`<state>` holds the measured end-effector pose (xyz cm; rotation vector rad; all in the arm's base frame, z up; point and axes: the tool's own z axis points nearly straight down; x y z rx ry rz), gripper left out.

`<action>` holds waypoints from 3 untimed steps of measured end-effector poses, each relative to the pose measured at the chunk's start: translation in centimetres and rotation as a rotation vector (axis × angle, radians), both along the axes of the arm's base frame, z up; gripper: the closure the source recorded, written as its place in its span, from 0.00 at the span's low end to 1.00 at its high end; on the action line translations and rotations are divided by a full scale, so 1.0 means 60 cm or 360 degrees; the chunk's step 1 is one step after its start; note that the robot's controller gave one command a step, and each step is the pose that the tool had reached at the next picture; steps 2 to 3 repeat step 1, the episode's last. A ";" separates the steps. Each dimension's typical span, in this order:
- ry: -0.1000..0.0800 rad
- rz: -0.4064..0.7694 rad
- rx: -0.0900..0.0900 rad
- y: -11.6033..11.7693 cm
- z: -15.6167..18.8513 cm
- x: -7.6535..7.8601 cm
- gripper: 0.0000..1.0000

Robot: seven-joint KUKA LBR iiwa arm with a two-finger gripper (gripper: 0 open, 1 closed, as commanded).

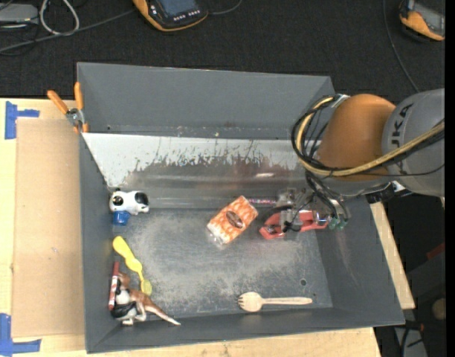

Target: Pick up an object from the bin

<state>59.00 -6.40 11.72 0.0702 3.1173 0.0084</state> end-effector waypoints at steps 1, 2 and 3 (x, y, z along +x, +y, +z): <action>0.0007 0.0004 0.0001 0.031 0.111 -0.012 1.00; 0.0007 0.0004 0.0001 0.031 0.111 -0.012 1.00; 0.0007 0.0004 0.0001 0.031 0.111 -0.012 1.00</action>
Offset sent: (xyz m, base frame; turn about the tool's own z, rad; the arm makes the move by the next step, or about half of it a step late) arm -0.0163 0.0024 0.1927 -0.1354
